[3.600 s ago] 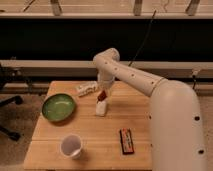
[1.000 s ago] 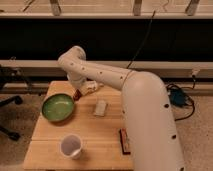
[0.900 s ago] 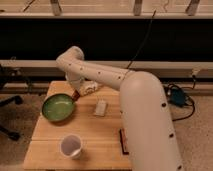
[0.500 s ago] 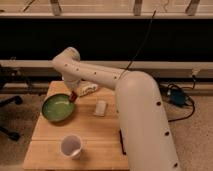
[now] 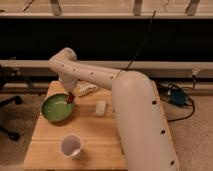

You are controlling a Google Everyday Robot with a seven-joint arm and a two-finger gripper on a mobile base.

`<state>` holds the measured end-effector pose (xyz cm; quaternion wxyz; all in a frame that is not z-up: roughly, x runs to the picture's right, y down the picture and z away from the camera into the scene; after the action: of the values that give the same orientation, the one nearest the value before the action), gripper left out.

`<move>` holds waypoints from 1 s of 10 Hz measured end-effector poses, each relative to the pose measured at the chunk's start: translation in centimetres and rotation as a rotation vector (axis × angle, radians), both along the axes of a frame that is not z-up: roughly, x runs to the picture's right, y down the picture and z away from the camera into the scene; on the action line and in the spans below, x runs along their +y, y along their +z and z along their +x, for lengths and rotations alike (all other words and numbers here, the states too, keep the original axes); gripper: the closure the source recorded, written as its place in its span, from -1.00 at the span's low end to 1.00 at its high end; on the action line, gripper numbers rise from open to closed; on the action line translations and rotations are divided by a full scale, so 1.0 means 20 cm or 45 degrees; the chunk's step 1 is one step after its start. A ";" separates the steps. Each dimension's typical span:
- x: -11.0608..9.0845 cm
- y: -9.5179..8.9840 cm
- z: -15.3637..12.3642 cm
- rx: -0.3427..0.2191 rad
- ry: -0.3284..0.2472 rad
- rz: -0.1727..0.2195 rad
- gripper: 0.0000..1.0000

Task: Place the pepper in the ceramic bowl

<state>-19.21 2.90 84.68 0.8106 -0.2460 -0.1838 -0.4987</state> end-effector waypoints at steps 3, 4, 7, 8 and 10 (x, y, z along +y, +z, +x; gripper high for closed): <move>0.04 -0.02 -0.07 -0.026 -0.029 -0.008 1.00; 0.05 -0.03 -0.12 -0.039 -0.043 -0.009 1.00; 0.07 -0.03 -0.12 -0.058 -0.075 -0.012 1.00; 0.08 -0.03 -0.14 -0.070 -0.080 -0.011 0.97; 0.09 -0.04 -0.18 -0.089 -0.087 -0.009 0.65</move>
<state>-22.73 4.76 83.94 0.7852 -0.2375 -0.2055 -0.5337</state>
